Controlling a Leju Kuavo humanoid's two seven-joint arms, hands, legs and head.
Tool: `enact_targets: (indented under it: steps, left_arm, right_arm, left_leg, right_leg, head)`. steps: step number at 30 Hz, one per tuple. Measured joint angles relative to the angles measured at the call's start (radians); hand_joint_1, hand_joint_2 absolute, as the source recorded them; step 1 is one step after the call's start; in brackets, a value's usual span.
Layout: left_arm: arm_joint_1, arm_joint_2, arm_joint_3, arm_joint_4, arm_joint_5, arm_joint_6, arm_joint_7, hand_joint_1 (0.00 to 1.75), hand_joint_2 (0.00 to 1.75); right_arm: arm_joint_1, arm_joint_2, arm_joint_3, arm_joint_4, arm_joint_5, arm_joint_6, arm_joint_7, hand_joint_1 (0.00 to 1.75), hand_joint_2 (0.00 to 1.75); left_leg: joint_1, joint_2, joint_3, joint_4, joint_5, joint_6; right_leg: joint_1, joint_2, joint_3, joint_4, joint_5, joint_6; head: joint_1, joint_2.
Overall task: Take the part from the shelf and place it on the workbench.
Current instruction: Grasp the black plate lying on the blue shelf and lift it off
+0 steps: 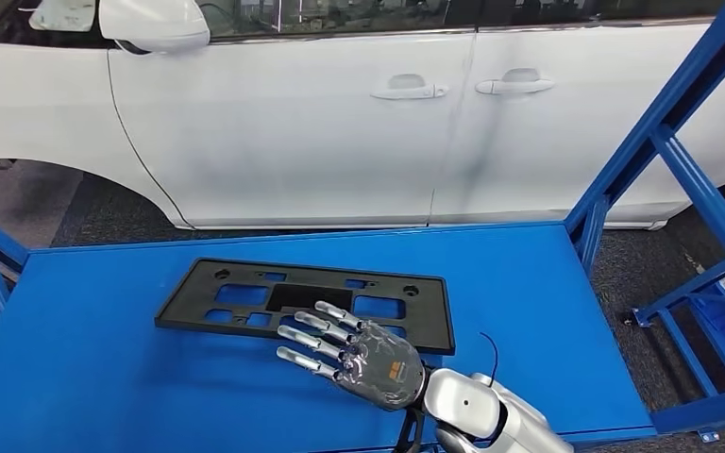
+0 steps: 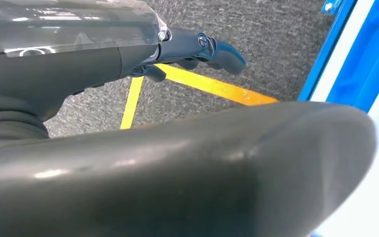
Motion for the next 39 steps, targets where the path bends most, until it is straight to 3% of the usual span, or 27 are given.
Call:
enact_targets:
  steps: [2,4,5,6,7,10,12,15,17,19,20,21,22,23,25,26,28,31,33,35,36,37,39]
  left_arm:
    - [0.000,0.000,0.000,0.000,-0.001,-0.001,-0.001,0.00,0.00]
    - [0.001,0.001,0.000,0.000,-0.001,-0.002,-0.001,0.00,0.00]
    - [0.002,0.002,0.000,0.000,-0.001,-0.002,-0.001,0.00,0.00]
    - [0.003,0.003,0.000,0.000,-0.001,-0.002,-0.001,0.00,0.00]
    - [0.004,0.003,0.000,0.000,-0.001,-0.002,-0.001,0.00,0.00]
    - [0.002,0.005,0.000,0.000,-0.002,-0.002,-0.001,0.00,0.00]
    - [0.002,0.005,0.000,0.000,-0.002,-0.003,-0.002,0.00,0.00]
    - [0.004,0.004,0.000,0.000,-0.002,-0.003,-0.003,0.00,0.00]
    - [0.003,0.004,0.000,0.000,-0.005,-0.003,-0.003,0.00,0.00]
    - [0.002,0.004,-0.001,0.000,-0.010,-0.003,-0.005,0.00,0.00]
    - [0.002,0.004,-0.001,0.000,-0.012,-0.003,-0.005,0.00,0.00]
    - [0.002,0.005,-0.001,0.000,-0.015,-0.003,-0.006,0.00,0.00]
    - [0.002,0.005,-0.002,0.000,-0.017,-0.003,-0.006,0.00,0.00]
    - [0.002,0.004,-0.002,0.000,-0.019,-0.003,-0.006,0.00,0.00]
    - [0.001,0.004,-0.003,0.000,-0.022,-0.003,-0.006,0.00,0.00]
    - [0.000,0.004,-0.004,0.000,-0.024,-0.004,-0.006,0.00,0.00]
    - [-0.002,0.003,-0.004,0.000,-0.028,-0.005,-0.006,0.00,0.00]
    - [-0.002,0.004,-0.004,0.000,-0.030,-0.008,-0.006,0.00,0.00]
    - [-0.002,0.004,-0.005,0.000,-0.031,-0.010,-0.006,0.00,0.00]
    - [-0.001,0.004,-0.005,0.000,-0.031,-0.012,-0.006,0.00,0.00]
    - [0.000,0.004,-0.005,0.000,-0.031,-0.012,-0.006,0.00,0.00]
    - [0.001,0.004,-0.005,0.000,-0.031,-0.012,-0.006,0.00,0.00]
    - [0.002,0.005,-0.005,0.000,-0.031,-0.012,-0.006,0.00,0.00]
  right_arm:
    - [-0.016,0.006,0.020,0.016,0.004,0.021,0.007,0.00,1.75]
    - [-0.029,0.009,0.039,0.032,0.004,0.045,0.010,0.00,1.75]
    - [-0.033,0.010,0.047,0.040,0.004,0.054,0.011,0.00,1.75]
    - [-0.038,0.010,0.054,0.048,0.004,0.062,0.011,0.00,1.75]
    - [-0.044,0.010,0.059,0.054,0.002,0.070,0.011,0.00,1.75]
    - [-0.072,0.013,0.076,0.071,-0.012,0.105,0.005,0.00,1.75]
    - [-0.089,0.016,0.084,0.080,-0.024,0.126,0.000,0.00,1.75]
    - [-0.112,0.018,0.097,0.097,-0.037,0.150,-0.006,0.00,1.75]
    - [-0.138,0.027,0.111,0.123,-0.049,0.164,-0.010,0.00,1.75]
    - [-0.166,0.043,0.128,0.165,-0.065,0.169,-0.011,0.00,1.75]
    - [-0.177,0.052,0.137,0.189,-0.072,0.166,-0.009,0.00,1.75]
    - [-0.185,0.062,0.146,0.213,-0.077,0.160,-0.006,0.00,1.75]
    - [-0.194,0.073,0.154,0.237,-0.080,0.151,-0.001,0.00,1.75]
    - [-0.204,0.085,0.162,0.261,-0.081,0.142,0.006,0.00,1.75]
    - [-0.229,0.113,0.174,0.307,-0.079,0.124,0.022,0.00,1.75]
    - [-0.242,0.129,0.180,0.331,-0.075,0.118,0.031,0.00,1.75]
    - [-0.261,0.163,0.190,0.381,-0.066,0.111,0.046,0.00,1.75]
    - [-0.284,0.213,0.202,0.452,-0.055,0.111,0.061,0.00,1.75]
    - [-0.303,0.245,0.210,0.495,-0.046,0.113,0.071,0.00,1.75]
    - [-0.316,0.272,0.218,0.542,-0.032,0.115,0.087,0.00,1.75]
    - [-0.319,0.283,0.222,0.566,-0.025,0.114,0.095,0.00,1.75]
    - [-0.323,0.295,0.225,0.590,-0.018,0.113,0.103,0.00,1.75]
    - [-0.334,0.316,0.229,0.631,-0.009,0.109,0.116,0.00,1.75]
  left_leg:
    - [0.001,0.000,-0.032,0.074,-0.046,-0.008]
    - [0.003,0.000,-0.094,0.208,-0.109,-0.014]
    - [0.003,0.000,-0.120,0.260,-0.125,-0.016]
    - [0.003,0.000,-0.130,0.279,-0.121,-0.017]
    - [0.004,0.001,-0.121,0.258,-0.099,-0.017]
    - [0.004,0.002,-0.032,0.067,-0.008,-0.012]
    - [0.002,0.001,-0.007,0.007,0.005,-0.002]
    - [0.003,-0.001,-0.009,0.001,0.010,0.015]
    - [0.006,0.000,-0.009,-0.002,0.014,0.024]
    - [0.005,0.002,-0.011,-0.002,0.015,0.028]
    - [0.004,0.002,-0.012,-0.002,0.015,0.029]
    - [0.004,0.002,-0.012,-0.002,0.015,0.029]
    - [0.004,0.001,-0.011,-0.001,0.015,0.029]
    - [0.004,-0.001,-0.009,-0.001,0.015,0.029]
    - [0.002,-0.002,-0.006,-0.001,0.013,0.025]
    - [0.001,-0.002,-0.007,-0.001,0.013,0.021]
    - [0.000,-0.001,-0.009,-0.002,0.013,0.011]
    - [0.002,0.000,-0.013,0.012,-0.001,-0.007]
    - [0.003,0.000,-0.053,0.101,-0.053,-0.014]
    - [0.004,0.001,-0.116,0.233,-0.108,-0.019]
    - [0.005,0.001,-0.136,0.271,-0.114,-0.021]
    - [0.005,0.001,-0.138,0.271,-0.101,-0.022]
    - [0.006,0.002,-0.090,0.163,-0.032,-0.022]
  right_leg:
    - [-0.004,-0.002,0.004,-0.008,0.004,-0.010]
    - [-0.003,-0.003,0.004,-0.007,0.004,-0.014]
    - [-0.002,-0.003,0.004,-0.006,0.003,-0.014]
    - [-0.002,-0.003,0.003,-0.004,0.002,-0.014]
    - [-0.002,-0.003,0.003,-0.002,0.001,-0.014]
    - [-0.001,-0.001,0.003,0.009,-0.007,-0.005]
    - [0.003,0.000,-0.001,0.015,-0.010,0.004]
    - [0.003,0.000,-0.006,0.022,-0.015,0.018]
    - [0.000,0.000,-0.035,0.086,-0.057,0.029]
    - [-0.004,0.000,-0.097,0.221,-0.122,0.037]
    - [-0.006,0.000,-0.126,0.279,-0.141,0.038]
    - [-0.006,0.000,-0.140,0.307,-0.142,0.038]
    - [-0.006,0.000,-0.135,0.295,-0.123,0.036]
    - [-0.006,0.000,-0.111,0.244,-0.088,0.032]
    - [-0.001,0.001,-0.045,0.100,-0.022,0.017]
    - [0.002,0.001,-0.023,0.050,-0.007,0.011]
    - [0.009,0.001,-0.011,0.018,-0.006,0.004]
    - [0.003,0.001,-0.006,0.003,0.002,-0.010]
    - [0.000,-0.001,-0.001,-0.005,0.006,-0.018]
    - [0.002,-0.001,-0.002,-0.004,0.006,-0.021]
    - [0.003,-0.001,-0.002,-0.003,0.005,-0.022]
    - [0.003,-0.001,-0.002,-0.001,0.004,-0.023]
    - [0.003,0.001,-0.001,0.005,-0.001,-0.020]
  head:
    - [0.000,0.000]
    - [0.000,0.000]
    - [0.000,0.000]
    - [0.000,0.000]
    - [0.000,0.000]
    - [0.000,0.000]
    - [0.000,0.000]
    - [0.000,0.000]
    - [0.000,0.000]
    - [0.000,0.000]
    - [0.000,0.000]
    - [0.000,0.000]
    - [0.000,0.000]
    - [0.000,0.000]
    - [0.000,0.000]
    - [0.000,0.000]
    - [0.000,0.000]
    - [0.000,0.000]
    - [0.000,0.000]
    - [0.000,0.000]
    - [0.000,0.000]
    - [0.000,0.000]
    - [0.000,0.000]
